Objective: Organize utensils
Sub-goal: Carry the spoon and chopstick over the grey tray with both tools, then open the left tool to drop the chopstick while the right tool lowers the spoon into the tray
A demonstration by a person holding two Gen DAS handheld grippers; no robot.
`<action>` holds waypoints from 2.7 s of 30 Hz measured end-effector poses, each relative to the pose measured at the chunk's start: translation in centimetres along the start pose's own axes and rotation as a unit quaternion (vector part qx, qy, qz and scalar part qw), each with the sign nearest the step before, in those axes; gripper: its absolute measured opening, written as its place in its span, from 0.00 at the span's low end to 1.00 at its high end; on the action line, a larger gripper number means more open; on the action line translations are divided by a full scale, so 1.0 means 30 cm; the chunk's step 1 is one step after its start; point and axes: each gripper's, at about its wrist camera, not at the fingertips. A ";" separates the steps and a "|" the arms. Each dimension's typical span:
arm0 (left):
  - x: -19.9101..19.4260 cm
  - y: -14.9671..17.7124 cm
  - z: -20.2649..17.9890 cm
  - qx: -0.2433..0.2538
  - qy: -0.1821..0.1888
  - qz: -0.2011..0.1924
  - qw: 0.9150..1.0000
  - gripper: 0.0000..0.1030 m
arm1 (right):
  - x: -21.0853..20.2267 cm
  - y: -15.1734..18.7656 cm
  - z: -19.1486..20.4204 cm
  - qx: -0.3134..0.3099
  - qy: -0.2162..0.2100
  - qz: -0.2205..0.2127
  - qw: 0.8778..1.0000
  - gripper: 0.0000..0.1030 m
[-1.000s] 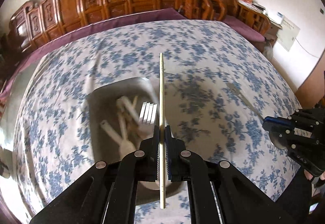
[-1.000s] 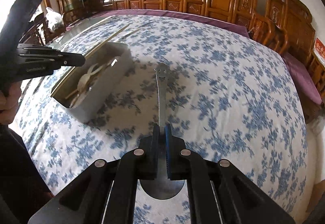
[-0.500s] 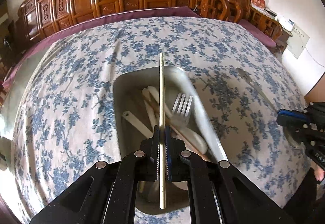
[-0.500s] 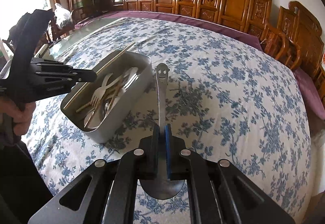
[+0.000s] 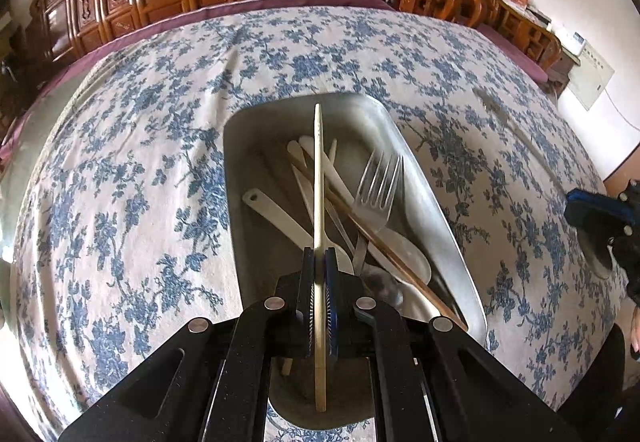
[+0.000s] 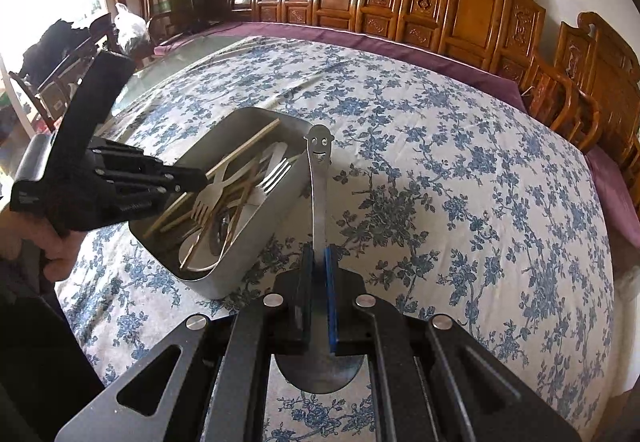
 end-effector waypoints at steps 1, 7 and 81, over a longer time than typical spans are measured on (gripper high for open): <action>0.003 0.001 -0.001 0.001 -0.001 0.002 1.000 0.04 | -0.002 0.000 0.002 0.000 0.000 0.000 1.000 0.07; -0.005 0.004 0.006 -0.010 -0.003 -0.003 1.000 0.06 | -0.005 -0.004 0.009 0.000 -0.002 -0.002 1.000 0.07; -0.151 0.011 0.310 -0.093 -0.079 -0.061 0.991 0.22 | 0.282 -0.160 0.278 0.045 -0.104 0.013 0.993 0.08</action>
Point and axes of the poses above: each gripper's, at about its wrist camera, not at the fingertips, and x roughly the way its jaws point, z to its left, y to its underside, and after that the axes turned 5 degrees about x, right-handed
